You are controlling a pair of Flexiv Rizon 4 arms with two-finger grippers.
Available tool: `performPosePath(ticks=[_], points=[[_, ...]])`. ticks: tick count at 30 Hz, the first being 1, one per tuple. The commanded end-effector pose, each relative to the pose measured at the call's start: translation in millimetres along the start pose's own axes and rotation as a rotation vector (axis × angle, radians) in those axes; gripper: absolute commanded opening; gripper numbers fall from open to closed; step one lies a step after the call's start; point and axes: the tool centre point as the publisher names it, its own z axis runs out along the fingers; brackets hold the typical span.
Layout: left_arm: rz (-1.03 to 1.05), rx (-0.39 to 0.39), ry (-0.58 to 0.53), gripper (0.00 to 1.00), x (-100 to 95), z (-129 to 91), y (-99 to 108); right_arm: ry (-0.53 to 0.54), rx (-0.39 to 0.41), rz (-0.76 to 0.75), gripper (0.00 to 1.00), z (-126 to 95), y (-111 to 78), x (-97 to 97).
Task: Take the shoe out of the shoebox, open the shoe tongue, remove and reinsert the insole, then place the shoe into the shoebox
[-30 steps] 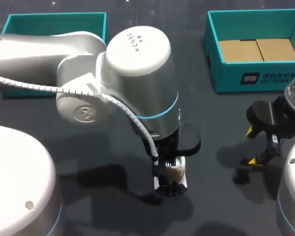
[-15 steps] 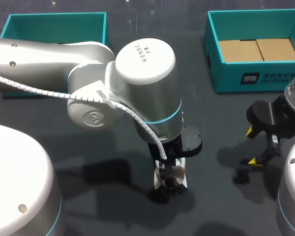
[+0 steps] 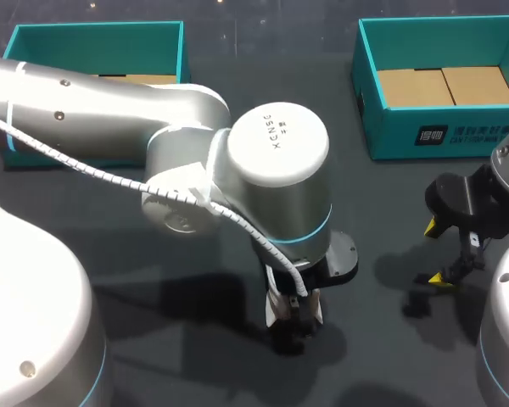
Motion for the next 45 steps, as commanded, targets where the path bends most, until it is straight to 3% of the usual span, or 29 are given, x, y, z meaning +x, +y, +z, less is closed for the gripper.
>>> performPosePath(ticks=[1,12,24,43,45], points=[[-0.01,-0.01,-0.014,0.96,3.0,15,-5,-0.004,0.002,0.0,1.0,0,-0.7,2.3],[-0.027,-0.03,-0.015,0.63,-0.5,30,-6,-0.004,0.002,0.0,1.0,0,-0.7,2.3],[-0.008,-0.047,0.0,0.62,0.1,31,-3,-0.004,0.002,0.0,1.0,0,-0.7,2.3],[0.032,-0.084,0.021,0.48,3.9,34,7,-0.004,0.002,0.0,1.0,0,-0.7,2.3],[0.034,-0.088,0.024,0.42,4.3,36,7,-0.004,0.002,0.0,1.0,0,-0.7,2.3]])
